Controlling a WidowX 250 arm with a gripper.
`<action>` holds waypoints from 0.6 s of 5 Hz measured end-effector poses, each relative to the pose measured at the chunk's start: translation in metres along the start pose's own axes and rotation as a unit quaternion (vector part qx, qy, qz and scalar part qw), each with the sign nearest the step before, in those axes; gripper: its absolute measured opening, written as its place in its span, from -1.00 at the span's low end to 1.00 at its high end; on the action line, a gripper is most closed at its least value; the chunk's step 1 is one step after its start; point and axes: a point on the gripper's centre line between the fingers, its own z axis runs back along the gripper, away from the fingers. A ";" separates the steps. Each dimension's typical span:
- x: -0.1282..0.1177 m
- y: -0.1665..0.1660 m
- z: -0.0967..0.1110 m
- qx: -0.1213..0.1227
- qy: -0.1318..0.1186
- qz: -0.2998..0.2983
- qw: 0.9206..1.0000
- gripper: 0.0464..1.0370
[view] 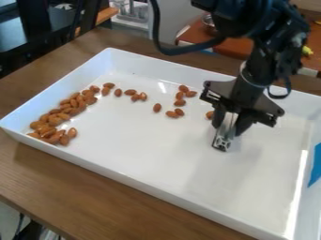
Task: Sweep into pile
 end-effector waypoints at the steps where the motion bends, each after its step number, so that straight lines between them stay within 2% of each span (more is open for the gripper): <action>1: 0.008 0.013 -0.007 0.002 0.008 0.011 1.000 -0.33; 2: 0.011 0.025 -0.013 -0.014 0.027 0.014 0.999 -0.33; 3: 0.014 0.046 -0.020 -0.045 0.052 0.018 0.997 -0.33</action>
